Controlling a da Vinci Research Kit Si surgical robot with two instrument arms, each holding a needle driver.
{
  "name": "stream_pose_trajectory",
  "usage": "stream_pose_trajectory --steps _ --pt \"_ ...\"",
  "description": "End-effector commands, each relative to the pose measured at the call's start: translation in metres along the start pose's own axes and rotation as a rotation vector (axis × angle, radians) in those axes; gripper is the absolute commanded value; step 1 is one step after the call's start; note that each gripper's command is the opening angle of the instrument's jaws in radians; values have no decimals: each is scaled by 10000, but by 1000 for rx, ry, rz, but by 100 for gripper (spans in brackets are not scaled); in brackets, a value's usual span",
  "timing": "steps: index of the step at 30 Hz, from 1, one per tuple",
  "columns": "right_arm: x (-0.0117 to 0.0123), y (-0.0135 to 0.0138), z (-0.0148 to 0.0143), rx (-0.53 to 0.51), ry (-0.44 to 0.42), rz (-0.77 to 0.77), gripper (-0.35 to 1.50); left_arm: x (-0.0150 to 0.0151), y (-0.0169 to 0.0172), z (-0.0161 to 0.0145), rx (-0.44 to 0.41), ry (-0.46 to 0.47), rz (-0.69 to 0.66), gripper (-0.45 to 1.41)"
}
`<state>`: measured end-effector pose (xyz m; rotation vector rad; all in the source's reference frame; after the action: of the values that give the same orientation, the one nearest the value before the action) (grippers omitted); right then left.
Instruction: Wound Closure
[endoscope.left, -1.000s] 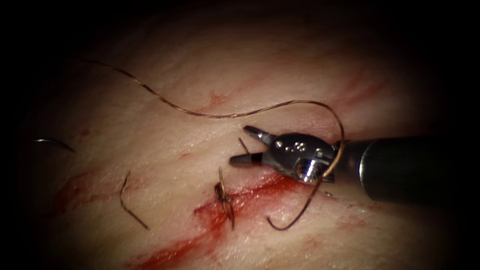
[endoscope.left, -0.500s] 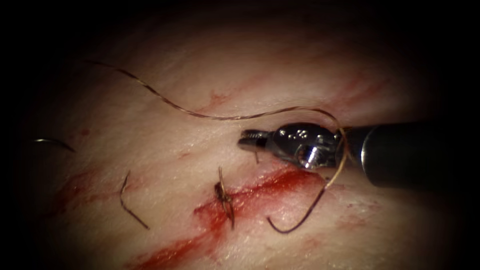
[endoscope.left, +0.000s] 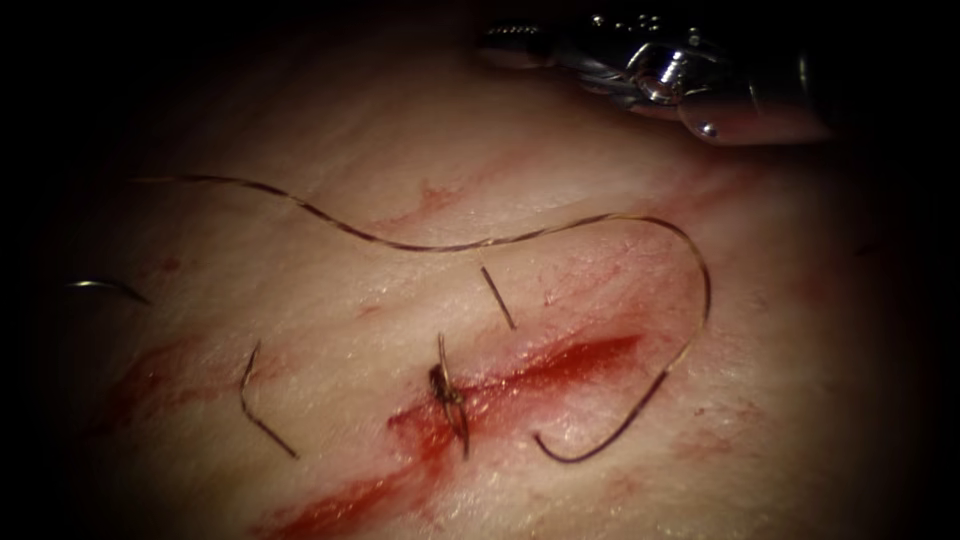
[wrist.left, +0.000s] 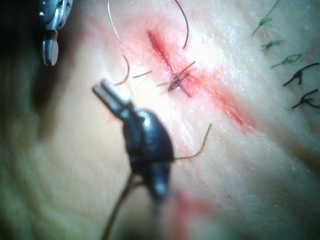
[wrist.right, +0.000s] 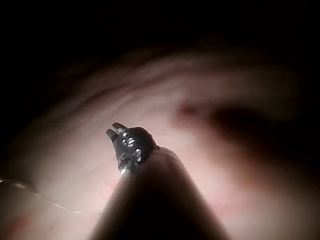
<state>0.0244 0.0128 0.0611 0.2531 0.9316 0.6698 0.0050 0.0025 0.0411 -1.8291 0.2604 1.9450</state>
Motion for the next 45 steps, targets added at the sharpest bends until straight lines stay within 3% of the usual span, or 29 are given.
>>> stream_pose_trajectory --steps 1,3,6,7,8,9,10,11,13,16,18,20,25,27,30,36,39,45 --pt "18 10 5 3 8 -13 -35 -5 7 5 -15 4 -2 -45" --pt "19 -2 2 49 -38 -51 -35 0 15 7 -42 13 -10 -45" --pt "-3 -28 1 107 -61 -83 -35 0 11 4 -43 12 -17 -45" --pt "-11 -34 1 110 -62 -93 -27 -1 10 3 -43 11 -18 -45" --pt "-21 -40 1 109 -56 -103 15 -2 10 2 -42 10 -17 -45" --pt "-21 -40 1 109 -56 -103 15 -2 10 2 -42 10 -17 -45" --pt "-48 -47 0 112 -50 -133 74 -7 14 1 -55 -1 -11 -45" --pt "-48 -47 0 112 -50 -133 74 -7 14 1 -55 -1 -11 -45" --pt "-62 -45 -3 108 -51 -147 94 -11 23 -3 -77 -14 -3 -45" --pt "-98 -27 -22 69 -54 -185 115 -22 38 -20 -148 -27 7 -45" --pt "-108 -23 -26 60 -56 -194 121 -25 39 -25 -159 -27 5 -45" --pt "-140 -15 -41 57 -57 -207 140 -33 37 -41 -180 -19 -2 -45" --pt "-206 -9 -55 210 -24 -171 138 -31 12 -52 -192 -4 -30 -45" --pt "-213 -9 -52 231 -27 -161 138 -29 8 -51 -186 1 -35 -45" --pt "-250 -14 -16 306 -21 -89 148 -17 -5 -40 -189 24 -57 -45" --pt "-259 -35 10 420 -8 27 148 -10 -15 -30 -187 40 -71 -45" --pt "-250 -65 13 548 -70 21 141 -12 -18 -27 -191 44 -74 -45" --pt "-246 -93 20 664 -127 -10 133 -14 -19 -25 -194 47 -74 -45"
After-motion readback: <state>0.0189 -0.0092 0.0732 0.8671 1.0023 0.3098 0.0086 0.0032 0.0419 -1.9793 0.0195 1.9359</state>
